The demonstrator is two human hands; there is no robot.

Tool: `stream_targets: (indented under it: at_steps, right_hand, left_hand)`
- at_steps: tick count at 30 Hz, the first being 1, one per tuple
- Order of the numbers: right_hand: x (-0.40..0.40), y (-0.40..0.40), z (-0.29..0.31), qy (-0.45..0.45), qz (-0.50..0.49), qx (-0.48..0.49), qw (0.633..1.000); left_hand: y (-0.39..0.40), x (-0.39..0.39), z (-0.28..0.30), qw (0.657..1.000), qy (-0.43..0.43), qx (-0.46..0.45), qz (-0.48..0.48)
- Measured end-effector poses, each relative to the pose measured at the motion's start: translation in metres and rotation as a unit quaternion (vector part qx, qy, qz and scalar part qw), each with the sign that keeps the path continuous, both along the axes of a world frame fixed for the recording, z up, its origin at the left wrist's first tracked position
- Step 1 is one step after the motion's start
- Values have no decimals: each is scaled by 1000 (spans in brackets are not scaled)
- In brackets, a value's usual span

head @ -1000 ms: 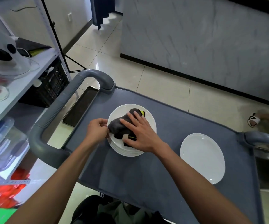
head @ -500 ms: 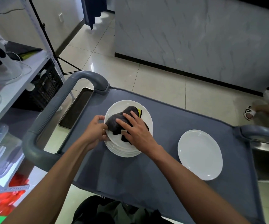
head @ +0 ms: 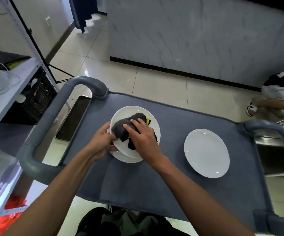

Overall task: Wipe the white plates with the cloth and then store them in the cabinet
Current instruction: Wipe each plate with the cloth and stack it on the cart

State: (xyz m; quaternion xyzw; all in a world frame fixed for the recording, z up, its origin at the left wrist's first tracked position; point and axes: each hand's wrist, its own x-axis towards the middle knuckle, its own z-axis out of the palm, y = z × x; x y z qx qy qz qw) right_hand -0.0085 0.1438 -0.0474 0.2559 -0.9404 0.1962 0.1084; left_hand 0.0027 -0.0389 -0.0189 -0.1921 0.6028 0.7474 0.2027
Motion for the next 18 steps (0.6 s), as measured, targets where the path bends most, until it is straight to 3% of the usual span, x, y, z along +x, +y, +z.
stream_targets:
  at_steps: [7,18]
  right_hand:
    - [11,13,16,72,-41,4,997]
    - [6,73,69,149,-177,36,972]
  left_hand:
    - [10,1,7,998,59,29,-24]
    - [73,-20,43,977,135,36,-160]
